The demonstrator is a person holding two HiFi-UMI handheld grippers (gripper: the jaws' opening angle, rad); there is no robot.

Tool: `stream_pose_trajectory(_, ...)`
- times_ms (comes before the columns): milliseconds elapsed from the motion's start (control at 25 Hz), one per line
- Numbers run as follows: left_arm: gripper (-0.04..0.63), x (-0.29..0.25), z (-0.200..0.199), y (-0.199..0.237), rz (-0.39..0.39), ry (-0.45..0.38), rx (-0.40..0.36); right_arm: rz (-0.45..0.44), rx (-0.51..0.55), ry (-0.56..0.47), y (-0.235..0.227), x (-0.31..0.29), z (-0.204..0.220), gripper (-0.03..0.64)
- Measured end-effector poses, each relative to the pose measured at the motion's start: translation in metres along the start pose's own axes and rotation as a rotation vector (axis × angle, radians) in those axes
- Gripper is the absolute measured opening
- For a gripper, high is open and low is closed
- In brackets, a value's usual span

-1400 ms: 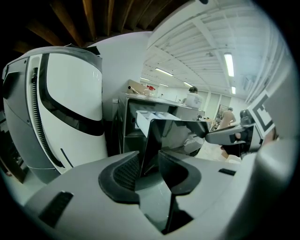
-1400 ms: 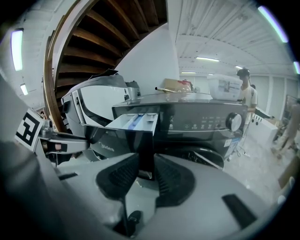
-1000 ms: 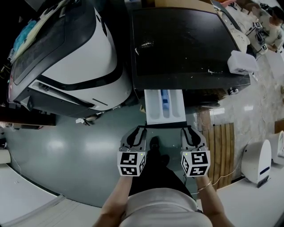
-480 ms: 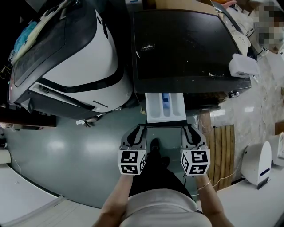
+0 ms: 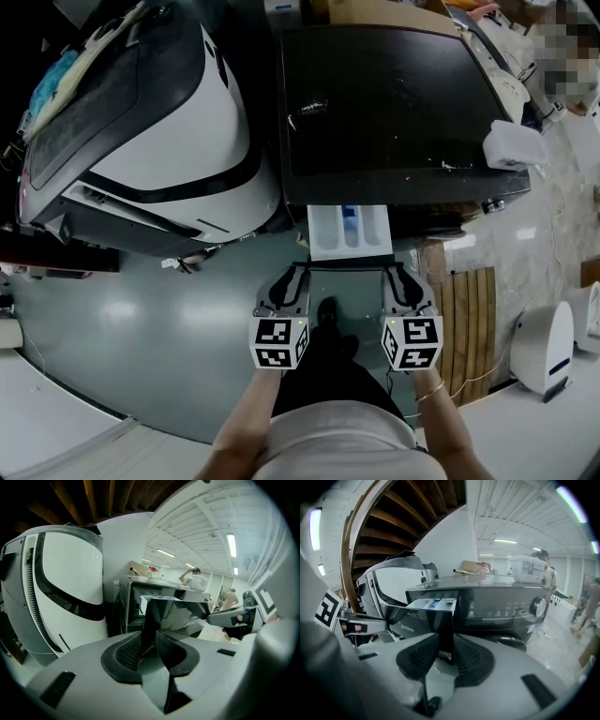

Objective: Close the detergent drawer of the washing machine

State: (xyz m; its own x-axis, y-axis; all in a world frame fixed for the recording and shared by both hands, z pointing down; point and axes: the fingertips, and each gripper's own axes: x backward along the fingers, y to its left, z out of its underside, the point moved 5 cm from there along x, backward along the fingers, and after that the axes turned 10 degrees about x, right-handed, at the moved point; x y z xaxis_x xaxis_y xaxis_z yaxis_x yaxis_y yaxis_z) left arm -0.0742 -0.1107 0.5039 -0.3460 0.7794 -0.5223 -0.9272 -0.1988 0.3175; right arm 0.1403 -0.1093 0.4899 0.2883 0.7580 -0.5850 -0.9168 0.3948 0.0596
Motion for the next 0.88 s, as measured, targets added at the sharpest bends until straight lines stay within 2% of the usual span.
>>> stream_pose_trajectory(880, 0.089, -0.02, -0.017, 0.009, 0.011, -0.004, -0.002, 0.018, -0.006, -0.005, -0.007, -0.022, -0.015, 0.084)
